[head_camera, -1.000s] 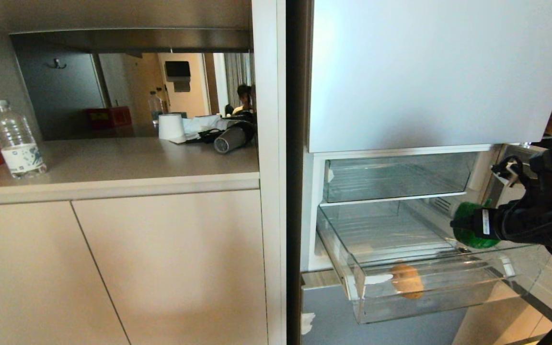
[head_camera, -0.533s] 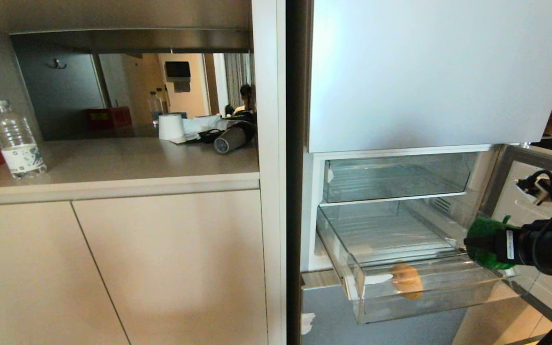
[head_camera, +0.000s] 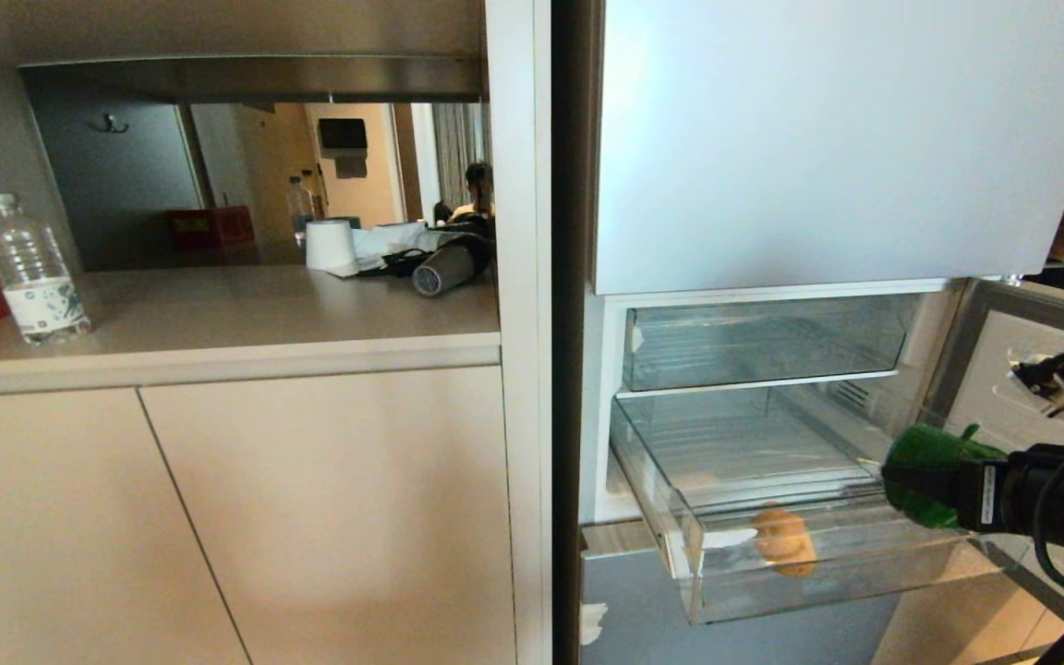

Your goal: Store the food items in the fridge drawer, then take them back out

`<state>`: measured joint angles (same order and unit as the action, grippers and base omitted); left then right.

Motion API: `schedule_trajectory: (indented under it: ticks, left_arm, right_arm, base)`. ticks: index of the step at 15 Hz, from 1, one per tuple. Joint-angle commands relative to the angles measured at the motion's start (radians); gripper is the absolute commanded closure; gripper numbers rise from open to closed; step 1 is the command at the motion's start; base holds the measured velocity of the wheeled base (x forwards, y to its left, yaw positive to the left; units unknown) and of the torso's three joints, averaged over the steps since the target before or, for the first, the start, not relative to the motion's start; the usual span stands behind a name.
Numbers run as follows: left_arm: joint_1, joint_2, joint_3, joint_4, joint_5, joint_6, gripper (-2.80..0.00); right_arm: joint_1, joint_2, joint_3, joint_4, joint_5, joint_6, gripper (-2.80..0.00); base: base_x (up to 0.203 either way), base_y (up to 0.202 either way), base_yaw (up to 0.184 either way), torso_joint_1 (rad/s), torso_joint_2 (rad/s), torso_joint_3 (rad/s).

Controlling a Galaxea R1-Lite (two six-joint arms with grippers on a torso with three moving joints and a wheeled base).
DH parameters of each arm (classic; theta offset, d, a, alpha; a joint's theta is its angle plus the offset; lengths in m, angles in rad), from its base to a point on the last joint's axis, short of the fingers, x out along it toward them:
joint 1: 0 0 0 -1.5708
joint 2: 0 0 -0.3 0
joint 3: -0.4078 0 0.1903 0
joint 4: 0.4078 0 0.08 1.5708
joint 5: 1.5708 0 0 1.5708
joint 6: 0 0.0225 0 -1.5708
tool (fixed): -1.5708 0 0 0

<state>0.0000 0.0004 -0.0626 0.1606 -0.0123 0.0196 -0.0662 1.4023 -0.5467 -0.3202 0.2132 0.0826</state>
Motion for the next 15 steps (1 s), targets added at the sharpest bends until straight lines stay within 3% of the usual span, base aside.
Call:
schedule_trajectory:
  ticks: [1,11,15]
  left_arm:
    - [0.0,-0.002,0.0,0.0,0.0,0.0,0.0]
    - [0.0,-0.002,0.0,0.0,0.0,0.0,0.0]
    - [0.0,0.0,0.0,0.001,0.0,0.0,0.0]
  right_arm:
    - [0.0,0.0,0.014,-0.003,0.002,0.0,0.0]
    - [0.029,-0.017,0.019,-0.003,0.0,-0.026,0.0]
    - [0.056,-0.019,0.019,-0.003,-0.001,-0.028,0.0]
  base:
    - [0.0,0.0,0.0,0.0,0.0,0.0]
    - [0.0,0.0,0.0,0.0,0.0,0.0]
    - [-0.002,-0.005,0.14,0.001,0.0,0.001]
